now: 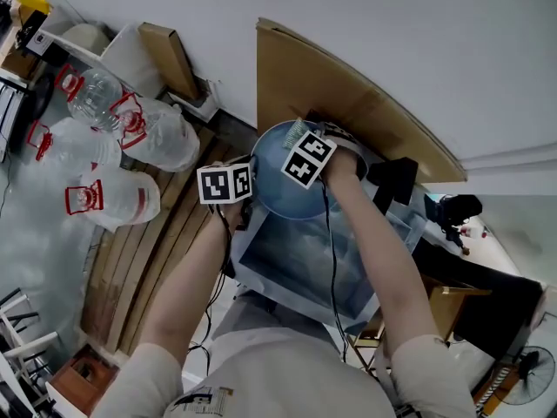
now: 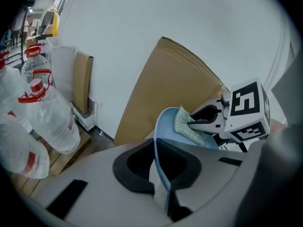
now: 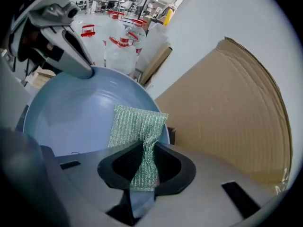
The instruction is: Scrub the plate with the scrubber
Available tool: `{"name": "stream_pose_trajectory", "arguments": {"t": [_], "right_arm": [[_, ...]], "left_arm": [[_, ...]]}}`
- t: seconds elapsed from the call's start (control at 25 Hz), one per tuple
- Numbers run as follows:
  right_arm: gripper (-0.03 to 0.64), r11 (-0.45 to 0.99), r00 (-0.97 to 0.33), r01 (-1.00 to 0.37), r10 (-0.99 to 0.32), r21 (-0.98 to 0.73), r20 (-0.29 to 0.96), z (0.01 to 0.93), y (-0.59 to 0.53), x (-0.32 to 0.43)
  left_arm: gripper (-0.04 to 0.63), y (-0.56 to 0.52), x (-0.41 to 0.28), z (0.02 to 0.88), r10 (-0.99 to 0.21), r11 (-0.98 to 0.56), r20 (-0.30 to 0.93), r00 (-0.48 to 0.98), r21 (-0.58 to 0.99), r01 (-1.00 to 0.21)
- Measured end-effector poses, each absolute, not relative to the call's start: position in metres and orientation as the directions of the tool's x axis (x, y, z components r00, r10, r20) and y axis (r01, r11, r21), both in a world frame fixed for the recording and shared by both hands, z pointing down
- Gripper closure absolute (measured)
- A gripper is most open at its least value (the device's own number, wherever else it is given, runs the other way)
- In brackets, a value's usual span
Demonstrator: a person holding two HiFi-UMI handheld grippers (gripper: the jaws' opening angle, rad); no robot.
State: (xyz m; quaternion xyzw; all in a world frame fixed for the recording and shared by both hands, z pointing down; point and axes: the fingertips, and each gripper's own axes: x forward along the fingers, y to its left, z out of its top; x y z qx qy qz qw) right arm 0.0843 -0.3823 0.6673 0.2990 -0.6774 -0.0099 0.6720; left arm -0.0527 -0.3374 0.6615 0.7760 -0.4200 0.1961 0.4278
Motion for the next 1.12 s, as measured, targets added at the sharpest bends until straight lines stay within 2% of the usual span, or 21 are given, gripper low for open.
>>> {"name": "stream_pose_trajectory", "arguments": {"t": [0.12,0.28,0.56,0.76,0.96,1.12], "right_arm": [[0.514,0.83,0.109,-0.4,-0.378,0.389,0.919,0.666,-0.36,0.101],[0.512,0.884,0.132,-0.336,-0.298,0.326,0.945,0.667,-0.314,0.103],[0.509,0.944,-0.049,-0.284,-0.187,0.166,0.981,0.668,-0.254,0.044],[0.509,0.938,-0.1,-0.262,-0.261,0.228,0.96,0.671,-0.27,0.008],[0.511,0.915,0.019,-0.195,-0.356,0.353,0.934,0.674,-0.318,0.008],[0.514,0.868,0.031,-0.224,-0.449,0.444,0.893,0.672,-0.366,0.015]], "left_arm": [[0.569,-0.338,-0.053,0.662,-0.486,-0.282,0.664,0.568,0.497,-0.821],[0.569,-0.338,-0.054,0.661,-0.479,-0.261,0.666,0.572,0.514,-0.817],[0.568,-0.338,-0.052,0.663,-0.471,-0.225,0.671,0.572,0.536,-0.814],[0.568,-0.336,-0.055,0.663,-0.473,-0.199,0.668,0.574,0.554,-0.809],[0.568,-0.331,-0.061,0.662,-0.479,-0.175,0.662,0.577,0.572,-0.801],[0.568,-0.329,-0.063,0.662,-0.478,-0.179,0.661,0.578,0.571,-0.801]]}}
